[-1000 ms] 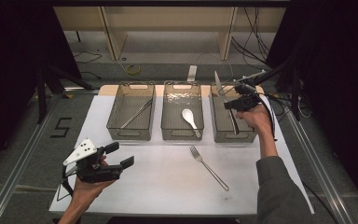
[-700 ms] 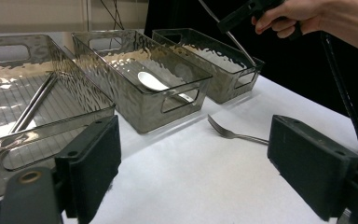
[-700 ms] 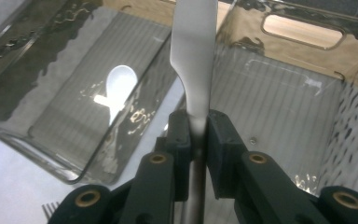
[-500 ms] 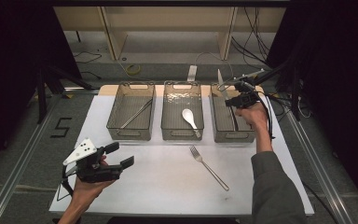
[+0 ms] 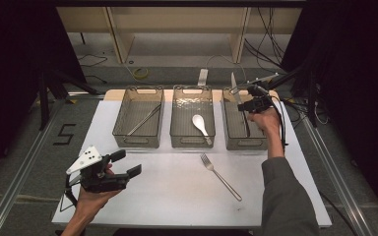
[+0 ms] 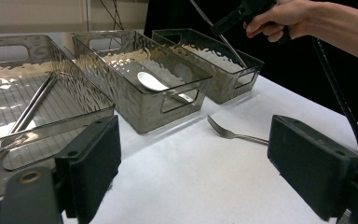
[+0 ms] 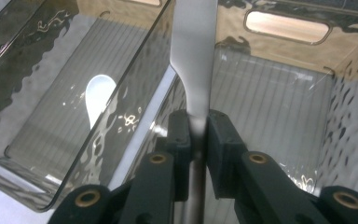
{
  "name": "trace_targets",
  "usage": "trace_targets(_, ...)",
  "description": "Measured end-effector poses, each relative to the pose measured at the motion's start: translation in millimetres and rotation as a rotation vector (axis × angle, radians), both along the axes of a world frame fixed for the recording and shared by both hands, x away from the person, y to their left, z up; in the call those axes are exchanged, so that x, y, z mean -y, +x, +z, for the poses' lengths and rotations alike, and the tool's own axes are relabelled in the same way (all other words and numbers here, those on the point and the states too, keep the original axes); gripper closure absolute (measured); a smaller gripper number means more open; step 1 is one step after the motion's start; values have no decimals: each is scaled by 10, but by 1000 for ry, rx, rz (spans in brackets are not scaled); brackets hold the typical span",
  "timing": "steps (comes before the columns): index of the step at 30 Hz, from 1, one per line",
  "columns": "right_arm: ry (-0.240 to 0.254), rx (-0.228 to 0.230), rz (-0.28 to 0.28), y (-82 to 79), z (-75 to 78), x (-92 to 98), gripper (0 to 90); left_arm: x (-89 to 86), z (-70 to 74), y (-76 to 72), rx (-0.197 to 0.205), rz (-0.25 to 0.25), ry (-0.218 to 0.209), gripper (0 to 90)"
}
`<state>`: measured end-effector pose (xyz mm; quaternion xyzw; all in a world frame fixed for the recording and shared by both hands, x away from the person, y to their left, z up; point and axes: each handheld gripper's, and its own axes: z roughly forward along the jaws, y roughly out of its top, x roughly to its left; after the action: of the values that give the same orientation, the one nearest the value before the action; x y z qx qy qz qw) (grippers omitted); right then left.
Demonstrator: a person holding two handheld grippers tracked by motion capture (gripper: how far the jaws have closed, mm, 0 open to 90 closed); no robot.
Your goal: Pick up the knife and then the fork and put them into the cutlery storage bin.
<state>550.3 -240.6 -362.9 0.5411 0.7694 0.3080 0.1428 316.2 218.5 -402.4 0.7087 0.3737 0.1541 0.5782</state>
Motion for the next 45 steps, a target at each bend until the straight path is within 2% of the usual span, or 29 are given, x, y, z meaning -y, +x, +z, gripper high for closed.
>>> trace_targets(6, 12, -2, -26, 37, -24, 24, 811, 9, 1, -3, 2, -1, 3, 170)
trace_targets(14, -4, -20, -47, 75, -122, 17, 810, 8, 2, -4, 3, -2, 4, 170)
trace_targets(22, -10, -57, -64, 69, -255, -21, 804, 2, 2, -10, 3, -1, 9, 170)
trace_targets(24, -16, -80, -57, 72, -286, -26, 771, 2, 2, -10, 3, -1, 9, 170)
trace_targets(26, 5, -73, -65, 64, -263, -25, 668, 2, 2, -10, 3, 0, 9, 170)
trace_targets(29, 12, -57, -41, 37, -170, -36, 594, 3, 1, -9, 2, 0, 9, 170)
trace_targets(33, 12, -71, 2, -28, -40, -45, 526, 6, 0, -11, 1, -1, 9, 170)
trace_targets(35, 5, -60, 16, -73, 9, -47, 485, 9, -1, -12, 1, -1, 9, 170)
trace_targets(37, 11, -60, 52, -147, 59, -64, 432, 10, -3, -11, 2, 1, 9, 170)
trace_targets(39, -13, -55, 79, -231, 96, -102, 398, 10, -6, -8, 1, 2, 10, 170)
trace_targets(45, -18, -27, 171, -506, 194, -218, 363, 12, -9, -6, 1, 7, 12, 170)
